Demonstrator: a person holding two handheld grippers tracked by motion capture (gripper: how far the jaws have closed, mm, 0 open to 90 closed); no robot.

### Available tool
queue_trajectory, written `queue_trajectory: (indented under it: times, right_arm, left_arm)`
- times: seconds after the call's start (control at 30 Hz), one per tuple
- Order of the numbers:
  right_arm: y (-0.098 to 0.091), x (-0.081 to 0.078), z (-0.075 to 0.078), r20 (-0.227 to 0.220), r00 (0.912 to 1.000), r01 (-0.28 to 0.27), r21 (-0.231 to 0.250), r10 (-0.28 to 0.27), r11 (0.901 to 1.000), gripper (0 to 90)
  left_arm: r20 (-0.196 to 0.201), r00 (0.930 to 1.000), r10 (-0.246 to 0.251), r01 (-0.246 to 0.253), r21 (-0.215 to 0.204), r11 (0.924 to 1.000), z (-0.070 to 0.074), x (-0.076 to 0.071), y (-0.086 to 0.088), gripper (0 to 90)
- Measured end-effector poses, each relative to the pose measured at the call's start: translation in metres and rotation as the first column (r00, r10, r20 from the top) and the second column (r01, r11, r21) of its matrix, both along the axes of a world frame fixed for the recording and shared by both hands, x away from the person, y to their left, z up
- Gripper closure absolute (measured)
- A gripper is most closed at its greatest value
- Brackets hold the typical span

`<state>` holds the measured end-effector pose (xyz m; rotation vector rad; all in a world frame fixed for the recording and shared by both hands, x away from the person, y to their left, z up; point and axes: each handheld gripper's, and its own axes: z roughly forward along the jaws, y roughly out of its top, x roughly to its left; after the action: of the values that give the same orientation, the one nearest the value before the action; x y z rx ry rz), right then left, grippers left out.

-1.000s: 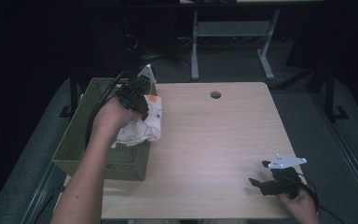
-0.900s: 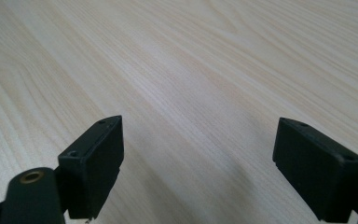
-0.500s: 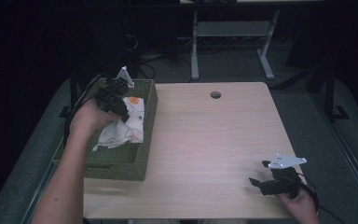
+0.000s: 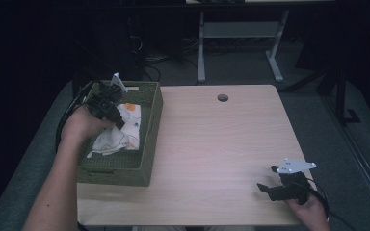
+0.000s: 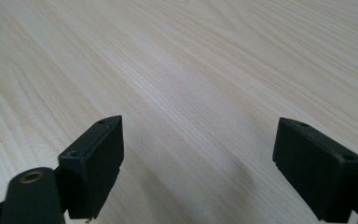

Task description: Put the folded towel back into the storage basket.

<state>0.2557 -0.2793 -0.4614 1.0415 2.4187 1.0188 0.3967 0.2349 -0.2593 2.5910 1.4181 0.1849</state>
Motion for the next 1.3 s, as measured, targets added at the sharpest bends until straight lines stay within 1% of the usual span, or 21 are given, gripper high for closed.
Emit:
queue_trajectory:
  times: [0.1, 0.17, 0.2, 0.3, 0.43, 0.5, 0.6, 0.7, 0.73, 0.83, 1.07, 1.2, 1.3]
  right_arm:
    - [-0.001, 0.0, 0.0, -0.003, 1.0, 0.001, -0.002, -0.001, 1.0, 16.0]
    - [-0.002, 0.001, 0.0, -0.001, 1.0, 0.003, -0.002, -0.003, 1.0, 16.0]
    - [-0.002, 0.0, 0.0, -0.001, 1.0, 0.005, 0.0, -0.005, 1.0, 16.0]
    - [-0.002, 0.001, 0.0, 0.004, 1.0, 0.006, -0.005, -0.006, 1.0, 16.0]
    - [-0.002, 0.001, 0.0, 0.001, 1.0, 0.007, -0.005, -0.007, 1.0, 16.0]
    - [-0.002, 0.001, -0.001, -0.001, 1.0, 0.008, -0.006, -0.008, 0.9999, 16.0]
    - [-0.002, 0.001, -0.001, -0.002, 0.9999, 0.011, -0.007, -0.011, 0.9999, 16.0]
    - [-0.002, 0.001, -0.001, -0.003, 0.9999, 0.012, -0.009, -0.012, 0.9999, 16.0]
    - [-0.002, 0.001, -0.001, -0.004, 0.9999, 0.013, -0.009, -0.013, 0.9999, 16.0]
    - [-0.002, 0.001, -0.001, -0.003, 0.9999, 0.015, -0.008, -0.015, 0.9999, 16.0]
    - [-0.002, 0.002, -0.001, -0.002, 0.9999, 0.016, -0.011, -0.016, 0.9998, 16.0]
    - [-0.002, 0.002, -0.001, 0.0, 0.9999, 0.016, -0.011, -0.016, 0.9998, 16.0]
    - [-0.002, 0.002, -0.002, -0.001, 0.9999, 0.017, -0.011, -0.017, 0.9998, 16.0]
  left_arm:
    - [-0.004, 0.9999, -0.009, 0.009, -0.012, 0.9999, -0.007, 0.0, 0.003, 79.7]
    - [-0.009, 0.9998, -0.015, 0.015, -0.005, 0.9999, -0.011, 0.002, 0.006, 79.7]
    - [-0.012, 0.9999, -0.012, 0.012, -0.008, 0.9999, -0.013, 0.002, 0.008, 79.6]
    - [-0.014, 0.9995, -0.028, 0.028, -0.014, 0.9995, -0.019, 0.004, 0.012, 79.6]
    - [-0.028, 0.9987, -0.044, 0.044, 0.003, 0.999, -0.028, 0.006, 0.016, 79.6]
    - [-0.028, 0.999, -0.036, 0.036, -0.008, 0.9993, -0.032, 0.007, 0.017, 79.5]
    - [-0.042, 0.9981, -0.044, 0.044, 0.0, 0.999, -0.038, 0.009, 0.019, 79.5]
    - [-0.054, 0.9977, -0.042, 0.041, -0.01, 0.9991, -0.045, 0.011, 0.02, 79.4]
    - [-0.056, 0.9972, -0.048, 0.048, -0.007, 0.9988, -0.046, 0.012, 0.02, 79.5]
    - [-0.066, 0.9967, -0.047, 0.046, -0.01, 0.9989, -0.053, 0.013, 0.02, 79.4]
    - [-0.08, 0.9964, -0.03, 0.028, -0.021, 0.9994, -0.067, 0.016, 0.022, 79.3]
    - [-0.087, 0.9955, -0.035, 0.035, -0.003, 0.9994, -0.076, 0.019, 0.023, 79.3]
    - [-0.091, 0.995, -0.041, 0.04, -0.005, 0.9992, -0.08, 0.02, 0.023, 79.1]
